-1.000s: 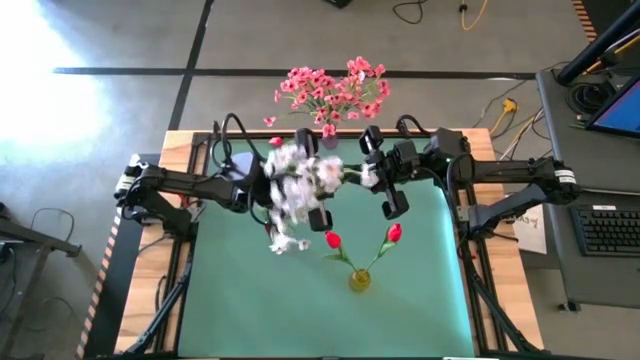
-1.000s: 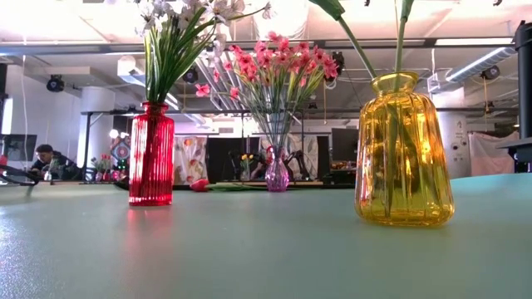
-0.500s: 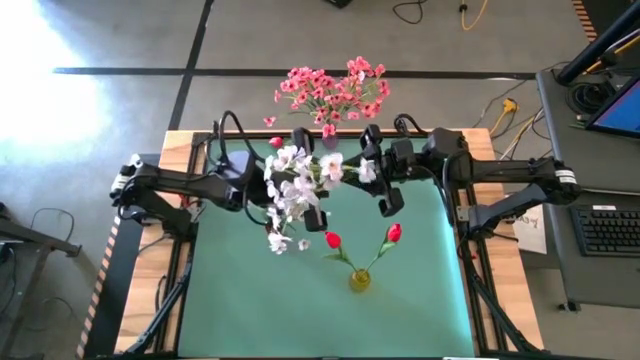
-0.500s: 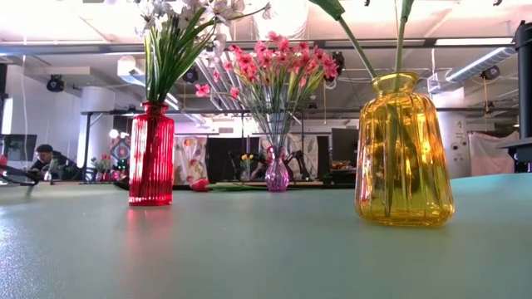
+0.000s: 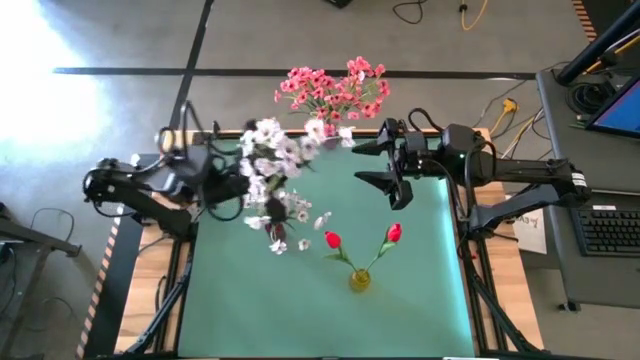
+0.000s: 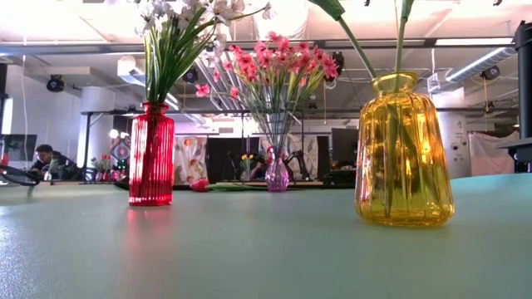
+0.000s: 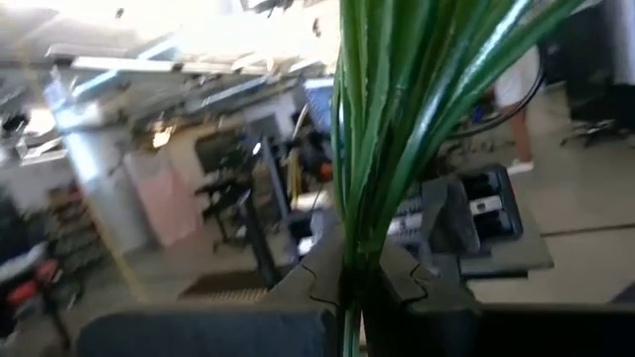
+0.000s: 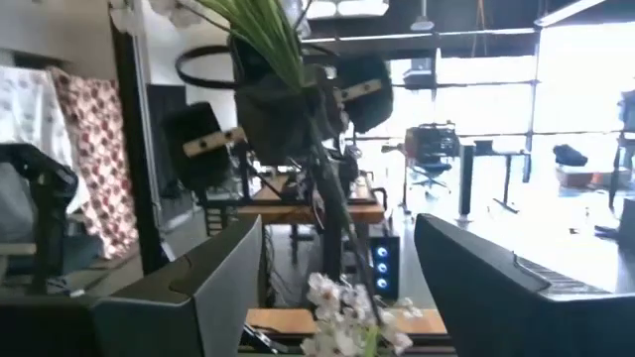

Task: Sort flowers into vase by color
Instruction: Put the white flower into the red flower vase

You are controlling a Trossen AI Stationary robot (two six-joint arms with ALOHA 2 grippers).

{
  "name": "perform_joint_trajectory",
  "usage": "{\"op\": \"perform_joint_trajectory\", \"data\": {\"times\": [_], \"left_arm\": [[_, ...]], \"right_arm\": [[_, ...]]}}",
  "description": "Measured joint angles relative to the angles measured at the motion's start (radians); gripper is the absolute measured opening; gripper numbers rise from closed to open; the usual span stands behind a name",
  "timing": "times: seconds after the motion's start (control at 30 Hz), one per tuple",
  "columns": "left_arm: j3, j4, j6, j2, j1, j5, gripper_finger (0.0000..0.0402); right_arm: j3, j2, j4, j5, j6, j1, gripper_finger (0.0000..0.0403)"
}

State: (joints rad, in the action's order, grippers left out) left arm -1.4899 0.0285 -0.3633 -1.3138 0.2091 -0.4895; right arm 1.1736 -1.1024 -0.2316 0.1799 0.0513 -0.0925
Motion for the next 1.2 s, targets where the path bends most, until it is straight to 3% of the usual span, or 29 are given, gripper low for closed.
{"op": "perform_joint_trajectory", "data": {"times": [0.13,0.33,0.53,0.7,0.87,1.2], "left_arm": [[0.000,-0.095,0.035,0.071,0.101,-0.165,0.0000],[0.000,-0.183,0.056,0.156,0.318,-0.559,0.0000],[0.000,-0.214,0.059,0.158,0.492,-0.740,0.0000],[0.025,-0.288,0.136,0.128,0.563,-0.820,0.0000],[0.104,-0.419,0.410,0.139,0.590,-0.832,0.0000],[0.351,-0.418,0.707,0.161,0.617,-0.866,0.0000]], "right_arm": [[0.000,0.004,0.021,-0.007,-0.011,0.000,0.0267],[0.000,0.000,0.024,-0.006,-0.011,0.000,0.0268],[0.000,0.000,0.019,-0.008,-0.023,0.000,0.0266],[0.000,-0.006,0.019,-0.008,-0.024,0.000,0.0268],[0.000,-0.014,0.021,-0.008,-0.022,0.000,0.0265],[0.000,-0.014,0.030,-0.007,-0.012,0.000,0.0267]]}}
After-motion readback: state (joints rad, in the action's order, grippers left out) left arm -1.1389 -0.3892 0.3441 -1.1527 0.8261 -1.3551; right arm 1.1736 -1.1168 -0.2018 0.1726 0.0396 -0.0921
